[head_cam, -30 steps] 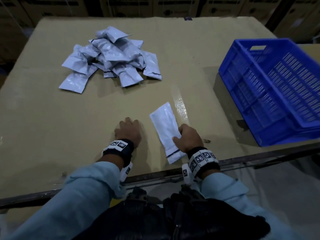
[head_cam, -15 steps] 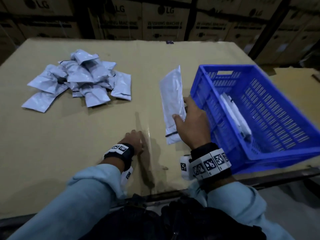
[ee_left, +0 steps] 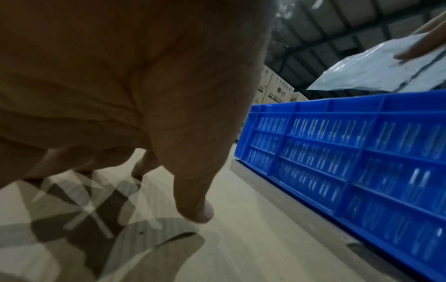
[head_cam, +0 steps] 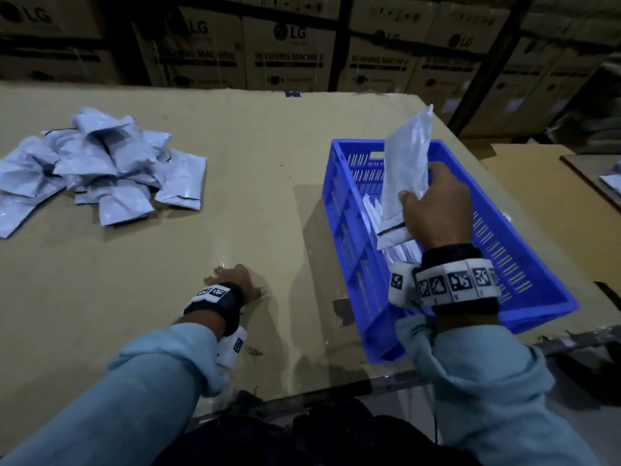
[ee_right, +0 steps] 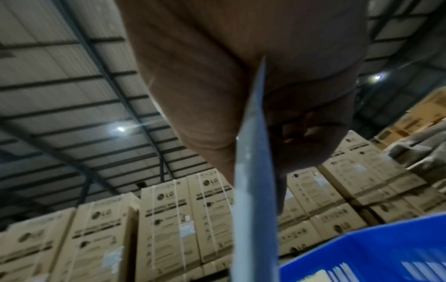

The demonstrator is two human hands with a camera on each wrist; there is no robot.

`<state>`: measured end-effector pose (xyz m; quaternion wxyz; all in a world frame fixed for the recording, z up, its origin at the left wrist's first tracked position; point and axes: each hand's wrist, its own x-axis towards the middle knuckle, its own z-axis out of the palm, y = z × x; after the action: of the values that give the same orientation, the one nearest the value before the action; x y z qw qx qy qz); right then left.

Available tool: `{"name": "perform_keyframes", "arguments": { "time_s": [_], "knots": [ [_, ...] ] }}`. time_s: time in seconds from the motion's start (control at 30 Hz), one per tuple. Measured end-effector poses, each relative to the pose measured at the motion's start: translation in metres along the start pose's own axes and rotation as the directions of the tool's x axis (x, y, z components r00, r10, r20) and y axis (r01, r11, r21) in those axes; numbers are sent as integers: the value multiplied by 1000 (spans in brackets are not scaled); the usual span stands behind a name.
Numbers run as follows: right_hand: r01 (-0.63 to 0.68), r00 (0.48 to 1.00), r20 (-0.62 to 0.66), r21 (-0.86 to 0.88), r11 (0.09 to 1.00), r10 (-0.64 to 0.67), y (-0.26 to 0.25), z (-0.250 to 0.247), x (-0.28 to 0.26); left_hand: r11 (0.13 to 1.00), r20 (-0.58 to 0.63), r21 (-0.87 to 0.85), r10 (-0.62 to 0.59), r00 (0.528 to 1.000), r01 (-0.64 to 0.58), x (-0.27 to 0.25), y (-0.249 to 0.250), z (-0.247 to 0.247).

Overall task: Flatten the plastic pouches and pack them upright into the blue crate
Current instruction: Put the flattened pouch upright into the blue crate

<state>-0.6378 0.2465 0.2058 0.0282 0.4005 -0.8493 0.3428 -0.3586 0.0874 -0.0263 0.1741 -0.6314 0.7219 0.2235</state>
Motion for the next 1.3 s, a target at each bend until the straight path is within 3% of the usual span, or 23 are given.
{"name": "perform_keyframes", "arguments": {
  "time_s": [0.23,0.37,0.47,0.53,0.67,0.93,1.07,1.3],
  "knots": [
    [-99,989,81,-284,954,127,77,11,57,999,18,9,-41,999,41,-9,4,3],
    [-64,989,90,-458,886,119,105,24,65,999,9,-9,-44,999,44,-14,5,1],
    [-63,973,163,-491,869,162,120,39,64,1000,7,-6,-29,1000,29,-16,5,2],
    [-31,942,273,-504,863,193,129,50,62,1000,10,5,-25,1000,25,-14,3,3],
    [65,824,511,-516,854,246,136,65,63,999,-17,26,-23,1000,23,-13,0,5],
    [-1,725,599,-493,870,340,134,72,66,1000,-52,28,7,999,-6,-13,-9,13],
    [-70,722,590,-459,886,362,136,78,68,999,-71,48,12,997,-8,-14,-11,15],
    [-125,789,499,-443,888,360,148,82,73,997,-76,70,22,997,-17,-14,-14,16]
  ]
}}
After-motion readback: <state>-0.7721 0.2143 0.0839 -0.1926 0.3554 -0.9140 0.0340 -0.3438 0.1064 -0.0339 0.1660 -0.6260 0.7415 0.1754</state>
